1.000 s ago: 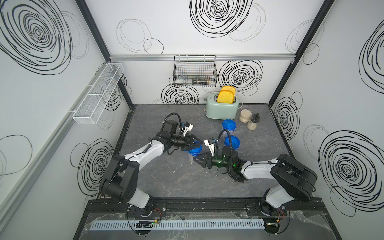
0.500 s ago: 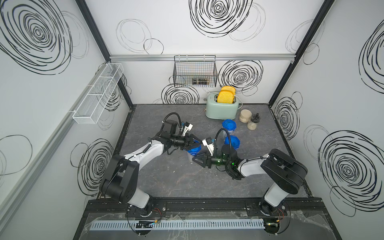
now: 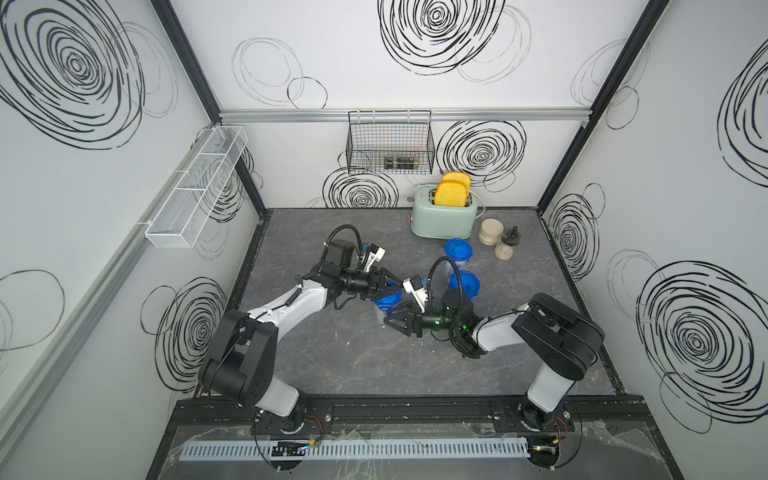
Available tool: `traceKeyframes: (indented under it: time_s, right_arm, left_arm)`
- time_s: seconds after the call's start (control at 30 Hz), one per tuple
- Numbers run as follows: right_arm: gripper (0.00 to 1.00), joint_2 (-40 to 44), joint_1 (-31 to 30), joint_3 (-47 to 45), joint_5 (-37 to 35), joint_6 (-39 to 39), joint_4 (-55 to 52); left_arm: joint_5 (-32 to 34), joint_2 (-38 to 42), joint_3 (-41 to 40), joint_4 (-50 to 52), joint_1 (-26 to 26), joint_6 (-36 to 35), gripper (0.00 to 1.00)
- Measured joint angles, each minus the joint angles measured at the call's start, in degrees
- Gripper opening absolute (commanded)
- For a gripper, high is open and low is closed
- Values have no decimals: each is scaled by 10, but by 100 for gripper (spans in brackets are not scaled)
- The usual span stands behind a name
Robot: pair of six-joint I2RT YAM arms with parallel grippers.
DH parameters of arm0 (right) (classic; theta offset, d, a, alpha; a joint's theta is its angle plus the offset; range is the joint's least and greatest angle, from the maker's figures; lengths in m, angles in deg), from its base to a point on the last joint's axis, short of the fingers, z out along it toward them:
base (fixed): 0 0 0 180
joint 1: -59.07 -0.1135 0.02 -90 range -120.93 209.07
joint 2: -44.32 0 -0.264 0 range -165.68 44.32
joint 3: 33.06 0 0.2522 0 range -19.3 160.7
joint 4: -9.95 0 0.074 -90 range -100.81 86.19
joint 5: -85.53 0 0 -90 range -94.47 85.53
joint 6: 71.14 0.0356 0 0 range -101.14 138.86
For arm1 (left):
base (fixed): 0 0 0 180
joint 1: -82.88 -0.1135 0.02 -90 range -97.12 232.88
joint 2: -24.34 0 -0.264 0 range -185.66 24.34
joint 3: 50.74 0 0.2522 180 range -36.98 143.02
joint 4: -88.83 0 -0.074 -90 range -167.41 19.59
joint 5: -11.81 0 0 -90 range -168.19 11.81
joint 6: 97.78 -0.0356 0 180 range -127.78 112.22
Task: Take out toiletry kits
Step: Unfasten the latch on the container.
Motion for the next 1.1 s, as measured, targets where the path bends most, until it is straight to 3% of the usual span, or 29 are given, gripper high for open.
traceKeyframes:
  time_s: [0.57,0.87,1.1]
  right_arm:
    - [51,-19,0,0,17,-2,38]
    - [51,-19,-17,13,69,-11,89]
    - [52,23,-16,20,83,-59,38]
  left_arm:
    - [1,0,1,4,0,-3,54]
    - [6,0,3,6,4,-6,53]
    - [16,7,7,19,6,-20,56]
